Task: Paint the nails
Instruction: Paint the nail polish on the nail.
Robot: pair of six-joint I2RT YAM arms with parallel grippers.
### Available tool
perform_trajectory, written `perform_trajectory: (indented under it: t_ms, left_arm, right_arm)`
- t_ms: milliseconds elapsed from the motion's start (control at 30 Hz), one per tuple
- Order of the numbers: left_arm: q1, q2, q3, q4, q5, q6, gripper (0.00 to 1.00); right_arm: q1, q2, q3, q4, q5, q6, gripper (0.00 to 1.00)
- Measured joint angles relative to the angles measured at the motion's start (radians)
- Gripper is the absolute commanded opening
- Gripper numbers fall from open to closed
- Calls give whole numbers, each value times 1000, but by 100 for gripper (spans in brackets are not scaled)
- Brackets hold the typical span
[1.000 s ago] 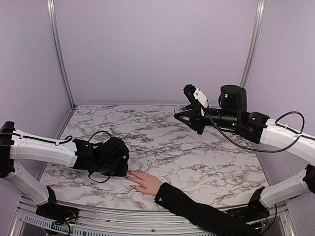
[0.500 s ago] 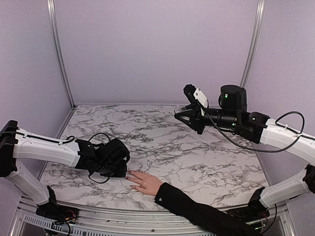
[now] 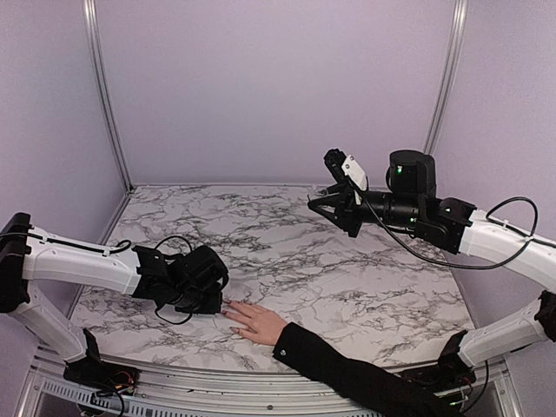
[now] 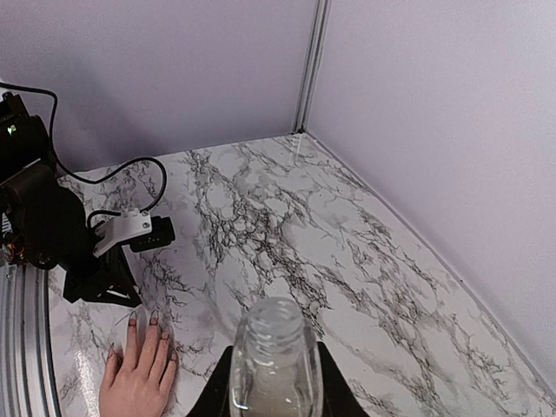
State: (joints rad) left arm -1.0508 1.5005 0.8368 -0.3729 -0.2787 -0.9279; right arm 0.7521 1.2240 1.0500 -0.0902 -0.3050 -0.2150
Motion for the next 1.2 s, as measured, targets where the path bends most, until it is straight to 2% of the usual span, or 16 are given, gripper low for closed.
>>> perform_trajectory:
  t_ms: [333,633,1200]
  left_arm:
    - [-3,-162,-36,19,-55,-6,0]
    - [-3,-68,-18,40,-21,47,0]
    - [-6,-61,-3,75,29,84,0]
  right_arm:
    - [0,0,0,0,0,0,0]
    - [0,0,0,0,0,0,0]
    - [0,0,0,0,-1,0,0]
